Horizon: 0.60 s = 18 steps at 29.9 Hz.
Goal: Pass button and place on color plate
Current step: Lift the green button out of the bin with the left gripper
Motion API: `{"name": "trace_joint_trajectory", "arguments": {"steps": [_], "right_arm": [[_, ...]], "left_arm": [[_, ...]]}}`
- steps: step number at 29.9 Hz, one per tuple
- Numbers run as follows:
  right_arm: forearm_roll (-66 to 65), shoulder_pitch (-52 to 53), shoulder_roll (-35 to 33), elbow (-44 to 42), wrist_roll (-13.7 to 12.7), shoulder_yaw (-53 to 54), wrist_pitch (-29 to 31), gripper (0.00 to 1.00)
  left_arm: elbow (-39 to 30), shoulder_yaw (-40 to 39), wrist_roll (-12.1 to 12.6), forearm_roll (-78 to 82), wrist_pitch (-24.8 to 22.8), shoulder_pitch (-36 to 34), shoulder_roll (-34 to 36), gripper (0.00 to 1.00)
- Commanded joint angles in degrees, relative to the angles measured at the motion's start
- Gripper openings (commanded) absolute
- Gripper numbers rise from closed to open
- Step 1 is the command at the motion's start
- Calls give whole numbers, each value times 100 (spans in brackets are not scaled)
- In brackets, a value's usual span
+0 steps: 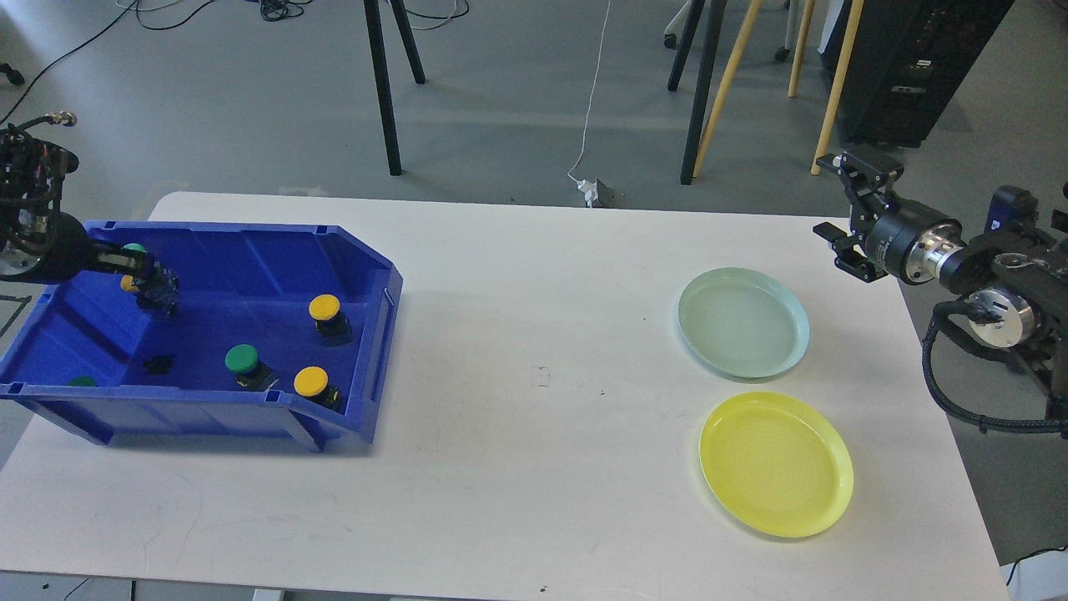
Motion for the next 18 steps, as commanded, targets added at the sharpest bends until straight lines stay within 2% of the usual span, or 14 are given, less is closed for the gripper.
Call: {"name": "trace_joint_trajectory", "arguments": {"steps": [1,5,9,13,18], "right_arm": [[1,17,29,-15,-4,-9,38,99],[1,52,126,-15,5,-141,38,99],[9,78,135,-7,-3,-150,38,99],[18,105,144,2,5,-141,55,99],[44,192,153,81,40,-89,55,99]], "left_arm": [[-1124,-17,-1,5,0,-143,688,25],[-2047,-70,-1,-4,0,-301,1268,25],[-2585,-105,-1,-30,0,-687,1734,25],[-2744,-289,-1,-65,0,-1267,2025,25],[-2762,-1175,-1,-109,0,-1646,2026,25]]}}
